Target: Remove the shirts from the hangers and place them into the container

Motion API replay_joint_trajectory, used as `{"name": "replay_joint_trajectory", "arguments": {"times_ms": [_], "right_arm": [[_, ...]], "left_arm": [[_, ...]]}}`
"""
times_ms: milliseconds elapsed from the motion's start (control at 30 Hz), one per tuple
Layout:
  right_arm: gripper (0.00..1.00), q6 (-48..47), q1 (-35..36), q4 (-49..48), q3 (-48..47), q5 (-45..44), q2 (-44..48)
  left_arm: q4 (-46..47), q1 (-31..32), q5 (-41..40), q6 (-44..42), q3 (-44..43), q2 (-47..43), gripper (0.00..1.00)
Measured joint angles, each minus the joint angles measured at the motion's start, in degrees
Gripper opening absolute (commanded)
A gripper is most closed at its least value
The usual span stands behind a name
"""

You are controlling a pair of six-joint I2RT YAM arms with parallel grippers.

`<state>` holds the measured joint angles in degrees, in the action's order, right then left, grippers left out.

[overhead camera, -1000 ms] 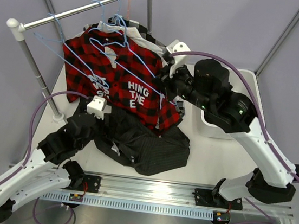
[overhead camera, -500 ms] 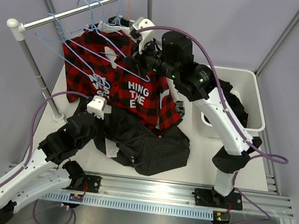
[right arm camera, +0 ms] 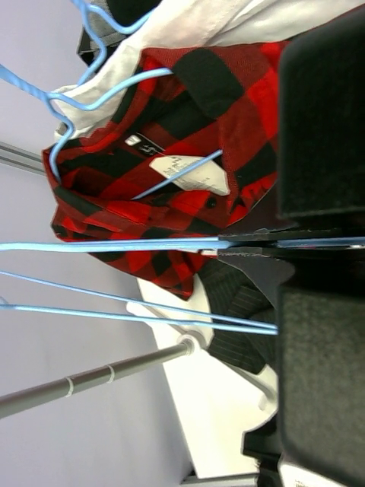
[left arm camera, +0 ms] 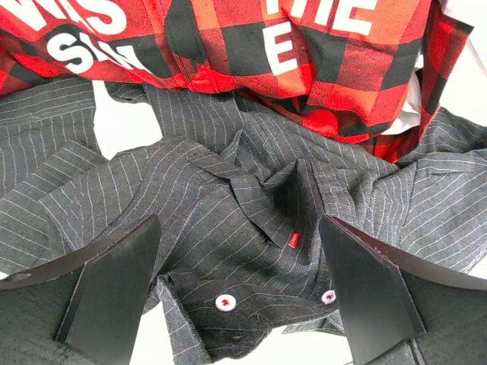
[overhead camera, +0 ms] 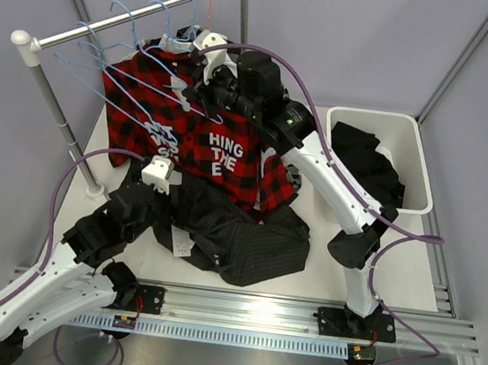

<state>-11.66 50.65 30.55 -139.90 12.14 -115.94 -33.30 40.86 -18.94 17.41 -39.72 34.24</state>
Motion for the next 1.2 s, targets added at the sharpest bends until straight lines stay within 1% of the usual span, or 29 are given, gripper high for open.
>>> {"name": "replay_joint_trajectory", "arguments": {"times_ms": [300, 567, 700, 800, 833, 933, 967, 1033, 1067, 1200], "right_arm": [[0.00, 0.1, -0.2, -5.7, -1.7, -0.7, -5.0], [0.00, 0.1, -0.4, -6.4, -1.9, -1.6, -8.4], [0.06, 0.7, -0.5, -7.5, -0.2, -2.2, -8.2], [0.22, 1.3, -0.5, -9.4, 3.8, -2.3, -6.4], [0.30, 1.4, -0.5, -9.6, 4.8, -2.5, -5.8], [0.43, 1.6, -0.5, -9.7, 8.2, -2.6, -3.1], [0.53, 1.6, -0.5, -9.6, 9.3, -2.7, -2.1], [0.62, 1.8, -0.5, -9.5, 11.3, -2.8, 0.4], [0.69, 1.7, -0.5, -9.6, 12.7, -3.1, 2.2], [0.84, 1.6, -0.4, -9.3, 19.6, -4.2, 10.7]], "left_arm": [[0.0, -0.2, 0.8, 0.7, 0.0, 0.0, 0.91], [0.0, -0.3, 1.0, 0.7, 0.0, 0.0, 0.91], [0.0, -0.3, 1.0, 0.7, 0.0, 0.0, 0.91], [0.0, -0.3, 1.0, 0.7, 0.0, 0.0, 0.91], [0.0, -0.3, 1.0, 0.7, 0.0, 0.0, 0.91], [0.0, -0.4, 1.0, 0.7, 0.0, 0.0, 0.91], [0.0, -0.4, 1.0, 0.7, 0.0, 0.0, 0.91], [0.0, -0.5, 1.0, 0.7, 0.0, 0.0, 0.91], [0.0, -0.5, 1.0, 0.7, 0.0, 0.0, 0.92], [0.0, -0.7, 0.9, 0.7, 0.0, -0.1, 0.92]]}}
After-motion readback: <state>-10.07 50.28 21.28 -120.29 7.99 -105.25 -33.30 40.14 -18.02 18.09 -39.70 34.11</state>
